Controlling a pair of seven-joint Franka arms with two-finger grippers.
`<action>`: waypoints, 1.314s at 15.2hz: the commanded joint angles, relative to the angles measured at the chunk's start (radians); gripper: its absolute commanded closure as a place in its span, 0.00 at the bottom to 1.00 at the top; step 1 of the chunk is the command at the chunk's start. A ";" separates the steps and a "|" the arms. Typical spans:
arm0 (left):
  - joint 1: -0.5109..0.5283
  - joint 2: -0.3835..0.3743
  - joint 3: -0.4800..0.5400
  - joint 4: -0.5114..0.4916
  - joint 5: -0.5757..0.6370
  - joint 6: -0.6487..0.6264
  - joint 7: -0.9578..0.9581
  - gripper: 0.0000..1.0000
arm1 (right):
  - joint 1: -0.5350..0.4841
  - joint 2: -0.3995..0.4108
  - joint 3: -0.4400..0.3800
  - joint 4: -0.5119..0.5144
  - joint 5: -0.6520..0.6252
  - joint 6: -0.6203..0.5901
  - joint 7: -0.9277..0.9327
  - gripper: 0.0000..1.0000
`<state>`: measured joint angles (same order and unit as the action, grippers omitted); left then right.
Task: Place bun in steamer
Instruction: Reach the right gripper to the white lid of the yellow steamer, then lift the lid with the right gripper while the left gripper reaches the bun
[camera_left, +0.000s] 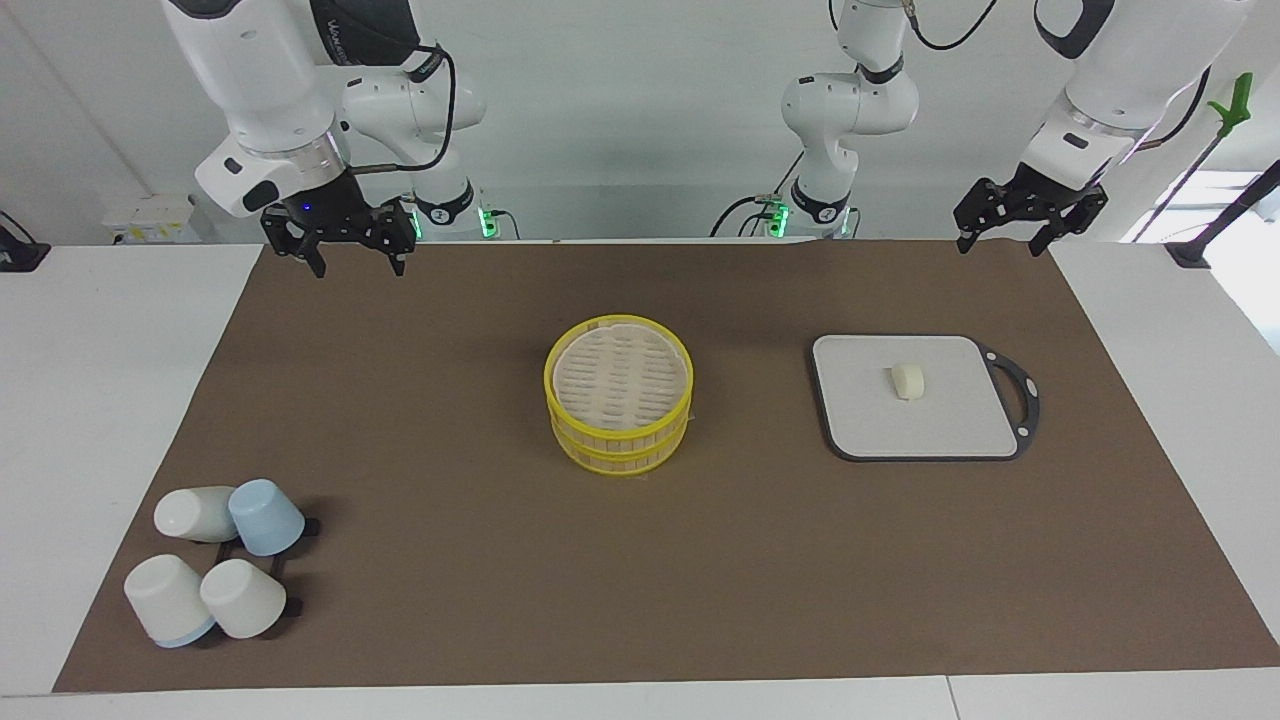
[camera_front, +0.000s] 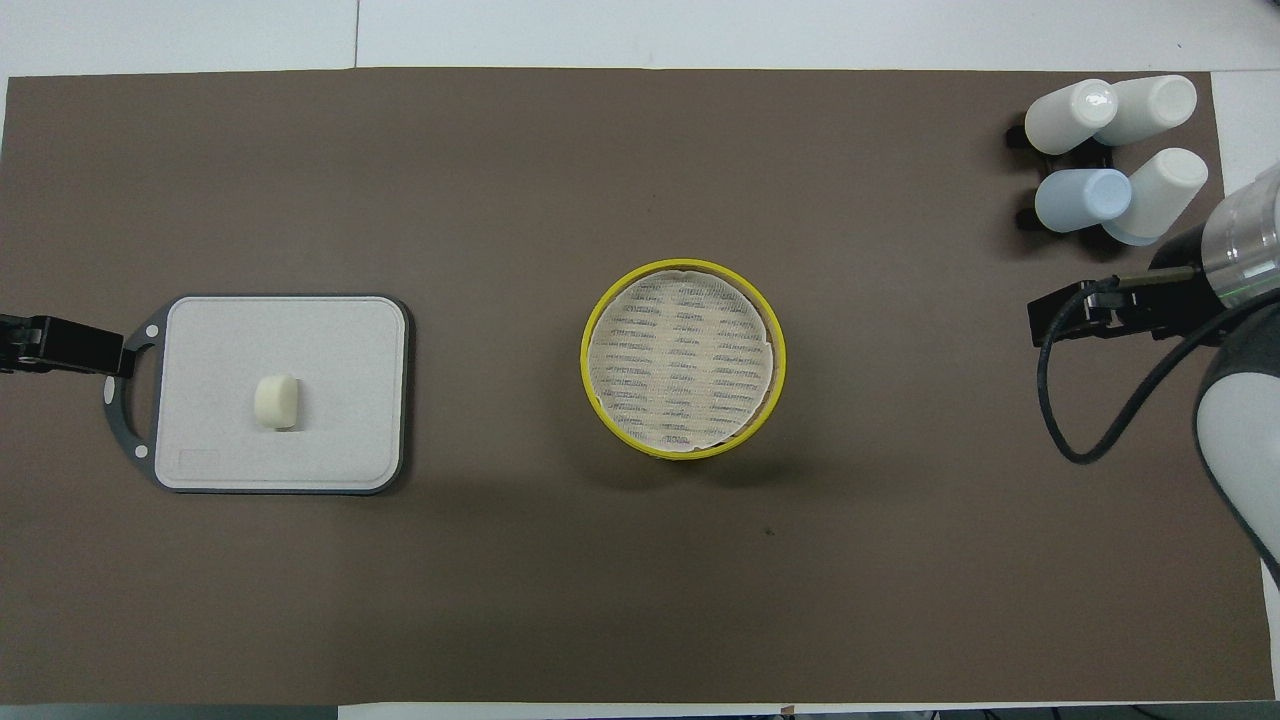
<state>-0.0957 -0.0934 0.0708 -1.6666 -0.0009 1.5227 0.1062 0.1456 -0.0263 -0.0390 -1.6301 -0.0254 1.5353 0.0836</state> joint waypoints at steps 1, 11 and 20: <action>-0.013 0.001 0.007 0.008 0.015 -0.010 -0.014 0.00 | -0.021 -0.003 0.016 -0.004 -0.008 -0.009 -0.028 0.00; -0.007 0.001 0.006 0.005 0.015 -0.007 -0.014 0.00 | 0.340 0.354 0.028 0.327 0.104 0.051 0.385 0.00; -0.003 -0.106 0.009 -0.360 0.015 0.285 0.004 0.00 | 0.545 0.490 0.028 0.150 0.041 0.454 0.535 0.00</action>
<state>-0.0969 -0.1162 0.0737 -1.8006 -0.0005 1.6415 0.1061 0.6943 0.5216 -0.0102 -1.3730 0.0190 1.9191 0.6133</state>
